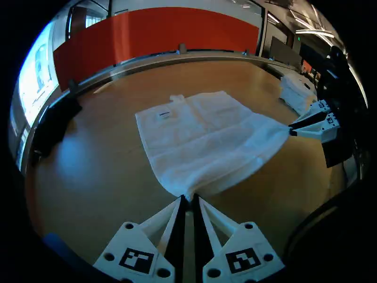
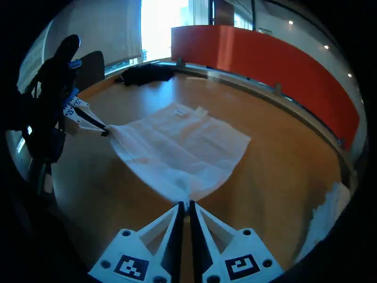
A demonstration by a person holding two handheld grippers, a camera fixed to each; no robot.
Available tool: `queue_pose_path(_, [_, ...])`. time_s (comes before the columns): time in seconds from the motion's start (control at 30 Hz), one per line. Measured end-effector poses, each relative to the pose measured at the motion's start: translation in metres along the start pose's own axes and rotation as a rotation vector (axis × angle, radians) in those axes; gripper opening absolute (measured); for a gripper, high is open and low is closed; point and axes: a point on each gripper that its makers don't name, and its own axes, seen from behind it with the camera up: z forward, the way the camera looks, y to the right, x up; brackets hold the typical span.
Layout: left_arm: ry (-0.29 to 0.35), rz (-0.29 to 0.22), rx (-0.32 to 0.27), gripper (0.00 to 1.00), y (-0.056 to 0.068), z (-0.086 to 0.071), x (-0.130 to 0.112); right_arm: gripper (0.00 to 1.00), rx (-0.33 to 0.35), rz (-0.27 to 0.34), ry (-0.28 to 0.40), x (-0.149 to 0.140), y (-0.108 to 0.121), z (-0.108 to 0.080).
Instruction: Fold towel
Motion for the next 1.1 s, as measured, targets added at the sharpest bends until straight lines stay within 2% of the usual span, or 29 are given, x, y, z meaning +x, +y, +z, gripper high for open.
queue_pose_path(0.27, [0.02,-0.016,-0.001,0.11,0.003,-0.024,0.019,0.09,-0.024,-0.001,0.054,0.028,0.001,-0.026])
queue_pose_path(0.6, [0.033,-0.011,-0.002,0.11,0.009,-0.052,0.041,0.09,-0.051,-0.006,0.095,0.052,0.004,-0.057])
queue_pose_path(1.1, [0.032,-0.056,-0.014,0.11,0.024,-0.082,0.046,0.09,-0.067,0.006,0.12,0.066,0.004,-0.083])
